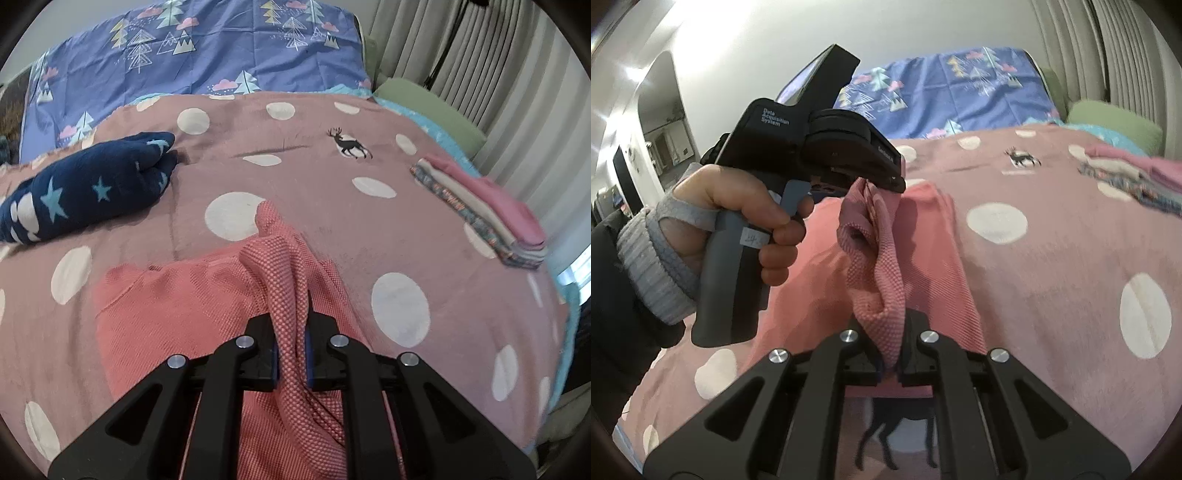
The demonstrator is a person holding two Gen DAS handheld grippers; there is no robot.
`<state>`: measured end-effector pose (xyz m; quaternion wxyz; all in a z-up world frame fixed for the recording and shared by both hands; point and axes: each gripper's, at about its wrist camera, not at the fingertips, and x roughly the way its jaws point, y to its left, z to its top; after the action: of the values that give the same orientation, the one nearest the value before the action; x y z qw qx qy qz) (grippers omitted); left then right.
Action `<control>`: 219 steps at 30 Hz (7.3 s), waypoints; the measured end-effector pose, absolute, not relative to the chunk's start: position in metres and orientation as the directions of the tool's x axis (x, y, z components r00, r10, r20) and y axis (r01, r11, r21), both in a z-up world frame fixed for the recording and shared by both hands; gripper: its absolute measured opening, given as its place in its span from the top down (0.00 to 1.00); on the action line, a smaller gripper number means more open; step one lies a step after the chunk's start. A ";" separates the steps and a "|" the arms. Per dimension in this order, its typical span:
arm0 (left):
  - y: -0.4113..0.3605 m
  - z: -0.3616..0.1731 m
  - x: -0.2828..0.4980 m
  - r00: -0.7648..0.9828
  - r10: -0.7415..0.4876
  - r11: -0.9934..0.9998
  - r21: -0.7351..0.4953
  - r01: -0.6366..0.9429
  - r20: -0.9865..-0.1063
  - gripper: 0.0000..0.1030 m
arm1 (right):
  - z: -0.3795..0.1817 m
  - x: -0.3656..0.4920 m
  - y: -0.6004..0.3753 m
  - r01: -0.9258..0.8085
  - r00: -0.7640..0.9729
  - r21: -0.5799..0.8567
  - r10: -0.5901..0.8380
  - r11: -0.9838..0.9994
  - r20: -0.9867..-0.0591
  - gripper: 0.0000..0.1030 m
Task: Fold small clothes
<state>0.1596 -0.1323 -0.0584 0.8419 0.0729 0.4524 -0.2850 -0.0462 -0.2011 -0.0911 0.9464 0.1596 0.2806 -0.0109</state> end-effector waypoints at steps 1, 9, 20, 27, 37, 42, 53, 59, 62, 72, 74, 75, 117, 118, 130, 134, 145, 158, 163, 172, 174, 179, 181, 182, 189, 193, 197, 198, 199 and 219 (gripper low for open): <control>-0.139 -0.061 0.159 0.435 -0.392 0.830 -0.108 0.547 -0.811 0.91 | -0.094 -0.046 -0.205 0.117 0.839 0.309 0.073 0.944 -0.539 0.96; -0.164 -0.073 0.159 0.468 -0.327 0.827 -0.010 0.562 -0.821 0.77 | -0.113 -0.040 -0.233 0.125 0.818 0.457 0.169 0.881 -0.549 0.96; -0.053 -0.021 0.071 0.606 -0.396 0.828 0.018 0.561 -0.690 0.34 | -0.141 -0.046 -0.263 0.099 0.775 0.679 0.372 0.727 -0.511 0.93; 0.008 -0.072 -0.020 0.571 -0.324 0.796 0.108 0.595 -0.754 0.31 | -0.144 -0.051 -0.276 0.110 0.766 0.749 0.425 0.653 -0.482 0.91; 0.010 -0.100 -0.029 0.620 -0.244 0.821 0.183 0.542 -0.746 0.30 | -0.128 -0.051 -0.290 0.100 0.787 0.838 0.473 0.537 -0.397 0.94; 0.008 -0.101 -0.021 0.641 -0.212 0.850 0.185 0.494 -0.738 0.30 | -0.127 -0.048 -0.294 0.105 0.783 0.854 0.487 0.510 -0.387 0.94; 0.015 -0.107 -0.026 0.701 -0.092 0.855 0.304 0.420 -0.707 0.26 | -0.150 -0.062 -0.302 0.232 0.735 0.821 0.459 0.522 -0.499 0.95; 0.020 -0.110 -0.026 0.682 -0.111 0.860 0.274 0.430 -0.722 0.31 | -0.138 -0.072 -0.294 0.209 0.733 0.755 0.412 0.621 -0.541 0.94; 0.019 -0.110 -0.029 0.670 -0.137 0.857 0.251 0.449 -0.730 0.43 | -0.117 -0.076 -0.284 0.198 0.749 0.645 0.310 0.739 -0.585 0.92; 0.006 -0.110 -0.042 0.608 -0.223 0.835 0.172 0.522 -0.762 0.87 | -0.091 -0.070 -0.251 0.126 0.771 0.478 0.217 0.869 -0.598 0.85; 0.008 -0.114 -0.039 0.597 -0.222 0.844 0.154 0.513 -0.771 0.87 | -0.102 -0.063 -0.245 0.123 0.744 0.444 0.213 0.888 -0.633 0.85; 0.010 -0.114 -0.038 0.592 -0.226 0.848 0.142 0.510 -0.774 0.87 | -0.113 -0.057 -0.247 0.173 0.716 0.410 0.172 0.895 -0.677 0.88; -0.001 -0.115 -0.025 0.532 -0.348 0.833 0.006 0.553 -0.772 0.85 | -0.074 0.024 -0.284 0.067 0.744 0.466 0.268 0.882 -0.613 0.52; -0.001 -0.115 -0.025 0.533 -0.347 0.833 0.008 0.553 -0.772 0.85 | -0.076 0.041 -0.288 0.065 0.732 0.472 0.279 0.879 -0.621 0.51; 0.003 -0.116 -0.022 0.523 -0.367 0.833 -0.022 0.553 -0.770 0.85 | -0.082 0.142 -0.298 -0.001 0.715 0.523 0.366 0.852 -0.595 0.96; 0.001 -0.117 -0.023 0.530 -0.358 0.832 -0.005 0.555 -0.769 0.85 | -0.097 0.149 -0.321 0.008 0.725 0.621 0.423 0.784 -0.543 0.96; 0.003 -0.117 -0.023 0.525 -0.370 0.832 -0.021 0.555 -0.767 0.85 | -0.086 0.104 -0.313 -0.010 0.697 0.573 0.417 0.819 -0.584 0.59; 0.026 -0.086 -0.009 0.527 -0.456 0.843 -0.158 0.515 -0.717 0.55 | -0.108 0.057 -0.293 -0.060 0.603 0.572 0.486 0.818 -0.633 0.40; 0.032 -0.081 0.032 0.510 -0.487 0.845 -0.235 0.480 -0.710 0.46 | -0.118 0.052 -0.294 -0.077 0.599 0.597 0.516 0.799 -0.613 0.38; 0.025 -0.120 0.094 0.361 -0.589 0.793 -0.432 0.430 -0.723 0.36 | -0.115 0.043 -0.291 -0.097 0.553 0.625 0.564 0.774 -0.613 0.38; 0.022 -0.122 0.099 0.347 -0.604 0.779 -0.442 0.444 -0.717 0.35 | -0.118 0.048 -0.290 -0.095 0.533 0.623 0.568 0.777 -0.627 0.38; 0.010 -0.128 0.120 0.329 -0.627 0.761 -0.463 0.455 -0.706 0.34 | -0.124 0.076 -0.291 -0.110 0.503 0.668 0.621 0.736 -0.601 0.41; 0.003 -0.128 0.124 0.331 -0.618 0.763 -0.443 0.470 -0.714 0.34 | -0.129 0.091 -0.292 -0.104 0.498 0.683 0.632 0.723 -0.594 0.49; 0.003 -0.127 0.125 0.332 -0.613 0.765 -0.432 0.478 -0.717 0.34 | -0.130 0.097 -0.292 -0.100 0.498 0.686 0.633 0.720 -0.592 0.55; -0.003 -0.128 0.134 0.329 -0.613 0.757 -0.414 0.505 -0.719 0.34 | -0.136 0.112 -0.298 -0.108 0.499 0.720 0.664 0.685 -0.557 0.64; -0.001 -0.130 0.134 0.334 -0.623 0.751 -0.422 0.508 -0.708 0.35 | -0.134 0.107 -0.298 -0.117 0.508 0.713 0.659 0.691 -0.555 0.64; 0.005 -0.130 0.127 0.332 -0.631 0.745 -0.428 0.511 -0.701 0.37 | -0.131 0.098 -0.298 -0.114 0.505 0.701 0.648 0.704 -0.569 0.64; 0.006 -0.130 0.127 0.331 -0.632 0.744 -0.428 0.513 -0.701 0.38 | -0.131 0.094 -0.299 -0.117 0.503 0.700 0.649 0.705 -0.570 0.64; 0.006 -0.130 0.128 0.328 -0.634 0.742 -0.429 0.515 -0.701 0.38 | -0.131 0.091 -0.300 -0.122 0.501 0.700 0.653 0.703 -0.568 0.64; -0.039 -0.077 0.120 0.456 -0.535 0.766 -0.181 0.617 -0.712 0.75 | -0.067 0.084 -0.264 -0.153 0.642 0.493 0.466 0.856 -0.609 0.79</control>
<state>0.1199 -0.0393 -0.0767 0.8516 0.0516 0.3973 -0.3380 0.0843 -0.2645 -0.0671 0.8831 0.2030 0.3851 0.1751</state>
